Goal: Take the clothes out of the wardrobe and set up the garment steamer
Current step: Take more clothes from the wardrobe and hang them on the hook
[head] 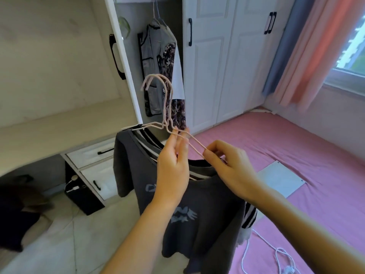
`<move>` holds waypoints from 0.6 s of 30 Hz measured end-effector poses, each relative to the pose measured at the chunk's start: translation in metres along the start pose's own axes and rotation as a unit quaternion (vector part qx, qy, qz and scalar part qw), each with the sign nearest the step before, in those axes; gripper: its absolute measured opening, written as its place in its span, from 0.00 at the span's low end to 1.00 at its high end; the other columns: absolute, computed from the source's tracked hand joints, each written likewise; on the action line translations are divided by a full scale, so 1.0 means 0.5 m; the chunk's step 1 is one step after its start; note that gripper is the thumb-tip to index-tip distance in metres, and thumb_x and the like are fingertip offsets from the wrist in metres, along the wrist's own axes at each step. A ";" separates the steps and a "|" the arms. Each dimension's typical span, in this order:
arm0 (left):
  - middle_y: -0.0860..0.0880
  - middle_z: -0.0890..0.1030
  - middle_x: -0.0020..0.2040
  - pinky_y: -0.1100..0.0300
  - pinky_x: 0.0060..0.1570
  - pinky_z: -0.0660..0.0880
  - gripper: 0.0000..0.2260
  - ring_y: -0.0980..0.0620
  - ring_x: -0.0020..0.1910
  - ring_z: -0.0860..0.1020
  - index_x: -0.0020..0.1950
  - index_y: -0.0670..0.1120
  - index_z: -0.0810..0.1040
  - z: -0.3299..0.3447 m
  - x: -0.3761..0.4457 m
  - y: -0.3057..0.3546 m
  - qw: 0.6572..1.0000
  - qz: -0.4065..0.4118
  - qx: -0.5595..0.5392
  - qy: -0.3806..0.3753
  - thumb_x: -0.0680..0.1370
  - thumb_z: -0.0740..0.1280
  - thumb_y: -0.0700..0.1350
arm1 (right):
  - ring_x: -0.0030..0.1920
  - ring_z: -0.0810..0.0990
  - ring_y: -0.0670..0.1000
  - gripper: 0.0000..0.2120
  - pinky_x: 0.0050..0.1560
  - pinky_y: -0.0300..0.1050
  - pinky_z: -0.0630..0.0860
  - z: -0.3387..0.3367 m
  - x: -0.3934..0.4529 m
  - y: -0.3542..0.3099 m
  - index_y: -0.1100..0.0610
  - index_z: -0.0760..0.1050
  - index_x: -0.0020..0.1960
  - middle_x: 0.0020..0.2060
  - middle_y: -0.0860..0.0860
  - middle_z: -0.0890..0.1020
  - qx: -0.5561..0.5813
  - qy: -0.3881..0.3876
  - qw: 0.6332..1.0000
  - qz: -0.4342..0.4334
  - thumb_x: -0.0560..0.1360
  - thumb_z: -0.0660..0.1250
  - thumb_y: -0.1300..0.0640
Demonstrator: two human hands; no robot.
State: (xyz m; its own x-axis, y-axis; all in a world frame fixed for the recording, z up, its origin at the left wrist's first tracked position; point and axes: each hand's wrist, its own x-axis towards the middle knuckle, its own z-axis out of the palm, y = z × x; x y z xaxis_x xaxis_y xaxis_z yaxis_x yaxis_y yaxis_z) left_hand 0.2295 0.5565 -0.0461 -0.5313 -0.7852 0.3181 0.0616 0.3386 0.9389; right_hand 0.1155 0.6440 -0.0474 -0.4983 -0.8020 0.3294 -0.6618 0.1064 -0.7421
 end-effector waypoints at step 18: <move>0.63 0.70 0.64 0.62 0.63 0.71 0.15 0.67 0.66 0.68 0.65 0.63 0.66 -0.106 -0.188 -0.033 0.952 -0.019 0.227 0.204 0.80 0.60 0.51 | 0.31 0.74 0.53 0.16 0.32 0.47 0.68 0.138 -0.051 -0.017 0.55 0.74 0.43 0.33 0.47 0.77 -0.130 -0.043 0.960 -0.244 0.80 0.52 0.50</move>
State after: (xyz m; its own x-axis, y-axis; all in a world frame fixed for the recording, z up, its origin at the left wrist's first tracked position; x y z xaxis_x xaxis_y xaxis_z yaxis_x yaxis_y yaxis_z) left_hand 0.3232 0.5970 -0.0844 -0.1484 -0.9056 0.3973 -0.3719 0.4234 0.8261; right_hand 0.1723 0.6230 -0.0897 -0.0524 -0.8380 0.5431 -0.9279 -0.1601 -0.3366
